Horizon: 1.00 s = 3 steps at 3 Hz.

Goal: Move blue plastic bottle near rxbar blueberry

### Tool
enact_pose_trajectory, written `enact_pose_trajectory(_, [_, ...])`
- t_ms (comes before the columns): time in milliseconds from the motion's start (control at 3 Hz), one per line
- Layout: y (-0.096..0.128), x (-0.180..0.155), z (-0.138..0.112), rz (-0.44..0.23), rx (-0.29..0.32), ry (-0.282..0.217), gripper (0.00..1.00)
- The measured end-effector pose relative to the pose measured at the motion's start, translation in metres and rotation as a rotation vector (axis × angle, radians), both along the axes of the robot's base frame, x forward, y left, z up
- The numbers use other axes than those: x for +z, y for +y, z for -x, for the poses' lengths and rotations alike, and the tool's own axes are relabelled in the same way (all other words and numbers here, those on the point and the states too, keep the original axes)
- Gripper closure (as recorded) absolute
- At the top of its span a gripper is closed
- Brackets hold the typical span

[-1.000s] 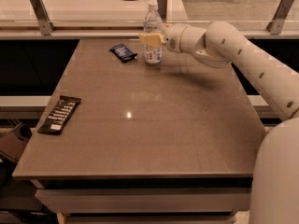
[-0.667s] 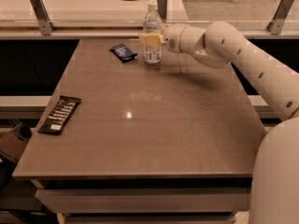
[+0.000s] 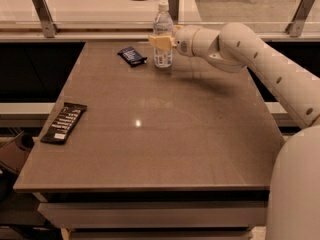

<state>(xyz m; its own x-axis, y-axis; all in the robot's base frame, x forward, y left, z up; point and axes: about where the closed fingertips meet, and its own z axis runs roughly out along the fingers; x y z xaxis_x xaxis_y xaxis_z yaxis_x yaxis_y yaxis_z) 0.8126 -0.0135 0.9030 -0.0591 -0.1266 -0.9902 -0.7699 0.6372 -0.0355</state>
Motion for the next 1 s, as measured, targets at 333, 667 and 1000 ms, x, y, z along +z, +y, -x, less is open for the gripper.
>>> enact_pose_trajectory(333, [0.0001,0.0004,0.0000,0.000,0.000,0.000,0.12])
enact_pose_trajectory(667, [0.0031,-0.0001,0.0001,-0.001,0.004,0.001,0.00])
enact_pose_trajectory(1000, [0.0032,-0.0001,0.0001,-0.001,0.004,0.001,0.00])
